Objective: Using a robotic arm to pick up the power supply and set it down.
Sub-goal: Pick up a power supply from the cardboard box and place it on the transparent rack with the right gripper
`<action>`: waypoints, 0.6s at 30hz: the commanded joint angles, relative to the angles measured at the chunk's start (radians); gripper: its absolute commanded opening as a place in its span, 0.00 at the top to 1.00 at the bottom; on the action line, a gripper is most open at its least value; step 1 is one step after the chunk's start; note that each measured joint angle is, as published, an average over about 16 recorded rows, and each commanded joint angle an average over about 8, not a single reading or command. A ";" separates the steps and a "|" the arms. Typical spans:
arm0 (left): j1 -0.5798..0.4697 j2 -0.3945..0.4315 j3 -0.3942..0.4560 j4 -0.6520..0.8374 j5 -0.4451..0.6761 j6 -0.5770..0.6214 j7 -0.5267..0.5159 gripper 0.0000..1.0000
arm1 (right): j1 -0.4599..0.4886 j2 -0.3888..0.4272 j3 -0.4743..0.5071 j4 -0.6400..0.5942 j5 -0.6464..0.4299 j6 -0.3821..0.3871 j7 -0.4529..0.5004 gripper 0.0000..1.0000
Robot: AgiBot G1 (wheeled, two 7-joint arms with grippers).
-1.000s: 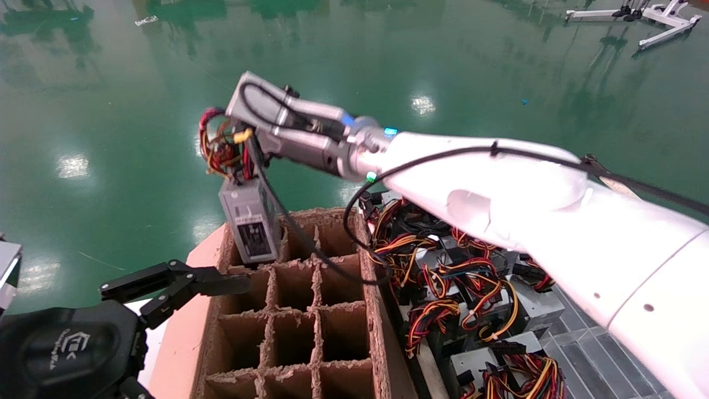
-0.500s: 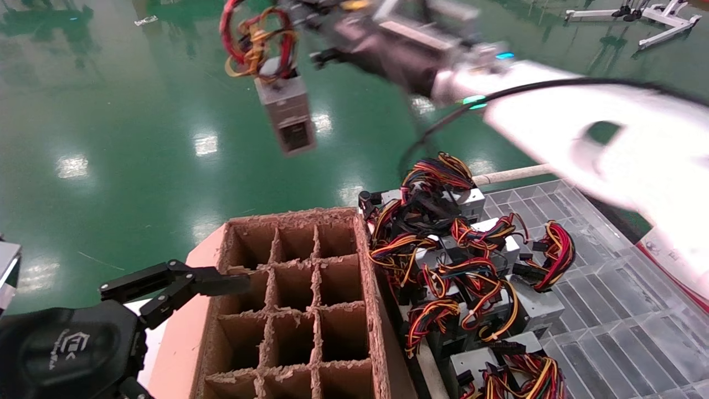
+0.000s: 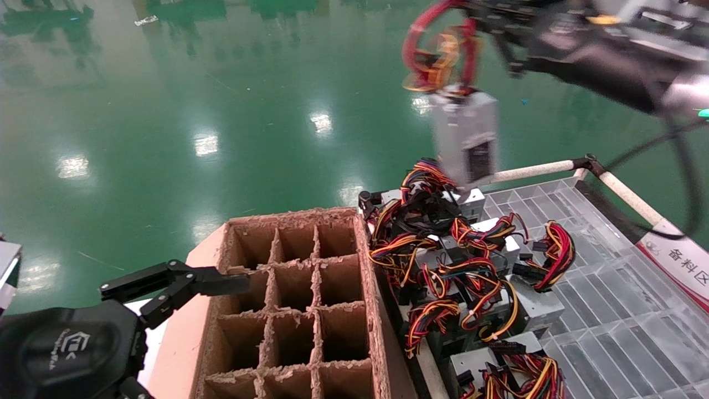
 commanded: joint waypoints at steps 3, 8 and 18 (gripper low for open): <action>0.000 0.000 0.000 0.000 0.000 0.000 0.000 0.00 | -0.006 0.106 -0.004 0.014 -0.006 -0.025 0.031 1.00; 0.000 0.000 0.000 0.000 0.000 0.000 0.000 0.00 | -0.018 0.221 -0.013 0.041 -0.012 -0.051 0.084 1.00; 0.000 0.000 0.000 0.000 0.000 0.000 0.000 0.00 | -0.031 0.424 -0.056 0.113 -0.065 -0.090 0.203 1.00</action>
